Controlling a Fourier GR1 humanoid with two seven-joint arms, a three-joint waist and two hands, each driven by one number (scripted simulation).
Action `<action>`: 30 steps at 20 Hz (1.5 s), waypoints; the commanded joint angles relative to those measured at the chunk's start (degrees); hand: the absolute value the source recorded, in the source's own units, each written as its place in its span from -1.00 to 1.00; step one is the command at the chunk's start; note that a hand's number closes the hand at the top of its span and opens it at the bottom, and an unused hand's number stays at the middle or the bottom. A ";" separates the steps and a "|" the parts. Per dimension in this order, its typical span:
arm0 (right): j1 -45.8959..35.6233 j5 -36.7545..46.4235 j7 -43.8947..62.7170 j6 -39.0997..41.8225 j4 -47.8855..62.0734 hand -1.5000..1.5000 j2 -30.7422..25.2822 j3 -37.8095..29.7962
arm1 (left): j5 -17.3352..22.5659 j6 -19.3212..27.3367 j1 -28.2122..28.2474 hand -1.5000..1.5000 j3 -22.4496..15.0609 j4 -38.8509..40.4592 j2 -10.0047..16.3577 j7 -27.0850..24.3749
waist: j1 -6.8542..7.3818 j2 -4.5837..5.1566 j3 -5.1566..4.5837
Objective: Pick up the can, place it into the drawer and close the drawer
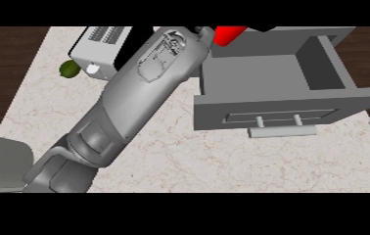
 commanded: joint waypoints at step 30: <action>-8.76 2.44 2.63 -1.48 3.98 -1.00 -1.57 1.74 | 15.83 4.57 -5.17 1.00 -18.34 22.74 0.00 -14.87 | -4.45 1.56 0.10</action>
